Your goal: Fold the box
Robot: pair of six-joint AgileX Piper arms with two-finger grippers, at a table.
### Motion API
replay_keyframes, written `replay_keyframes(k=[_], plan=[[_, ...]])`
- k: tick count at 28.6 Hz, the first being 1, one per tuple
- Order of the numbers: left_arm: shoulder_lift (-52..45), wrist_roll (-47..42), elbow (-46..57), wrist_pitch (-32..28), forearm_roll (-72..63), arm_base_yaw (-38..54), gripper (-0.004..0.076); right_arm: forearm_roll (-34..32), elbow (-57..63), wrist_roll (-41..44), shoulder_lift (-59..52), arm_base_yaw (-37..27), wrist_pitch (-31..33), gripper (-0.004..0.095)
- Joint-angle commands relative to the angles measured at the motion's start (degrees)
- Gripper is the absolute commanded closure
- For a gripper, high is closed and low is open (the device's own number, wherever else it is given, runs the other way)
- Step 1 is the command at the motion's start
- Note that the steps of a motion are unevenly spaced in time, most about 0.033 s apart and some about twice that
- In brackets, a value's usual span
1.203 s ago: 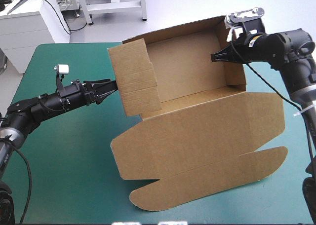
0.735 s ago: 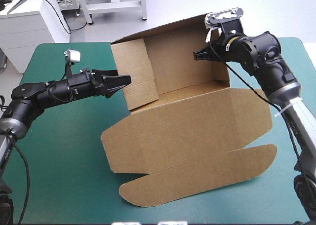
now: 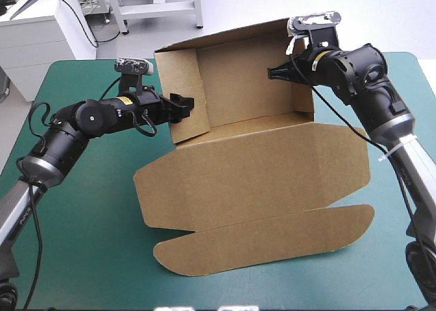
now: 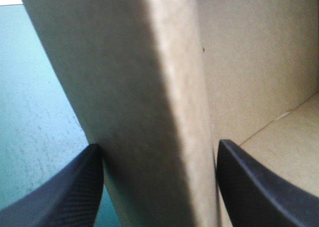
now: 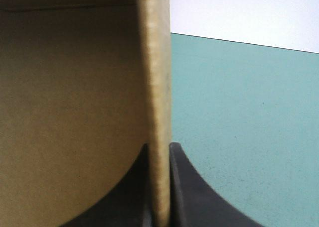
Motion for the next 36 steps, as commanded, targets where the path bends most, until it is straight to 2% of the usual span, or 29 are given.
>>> replay_keyframes(k=[1,4,8,11,13,18,23,27,36], plan=[[-2.26,-6.47,-3.09,-3.97,2.2,-1.77,0.0314,5.06,-1.63,1.97,-2.41,0.33,-4.44,0.0914],[-2.26,-6.57,-3.37,-4.27,2.42,-1.77,0.0391,6.12,-1.63,1.97,-1.95,0.33,-1.85,0.0922],[-2.26,-6.45,-3.46,-3.59,2.45,-1.77,0.0566,7.02,-1.21,1.71,-0.67,0.33,1.21,0.0922],[-2.16,-6.45,-3.46,-2.26,3.52,-1.77,0.0645,7.67,-0.41,0.91,0.64,0.33,3.4,0.0922],[-2.06,-6.45,-3.46,-1.68,3.96,-1.77,0.067,7.89,-0.38,0.91,1.96,0.33,5.62,0.0922],[-1.53,-6.45,-3.46,2.19,7.16,-1.77,0.0712,10.35,-0.38,-1.05,5.78,0.33,9.87,0.0922],[2.56,-6.45,-3.46,9.88,11.25,-1.77,0.0713,14.65,-0.38,-3.6,9.24,0.33,12.02,0.0922],[6.71,-6.45,-3.46,14.36,11.81,-1.77,0.0713,15.33,-0.38,-3.98,10.76,0.33,13.39,0.0922],[13.82,-7.12,-3.46,16.05,11.01,-1.77,0.0713,15.17,-0.38,-4.02,14.7,0.23,15.17,0.0922]])
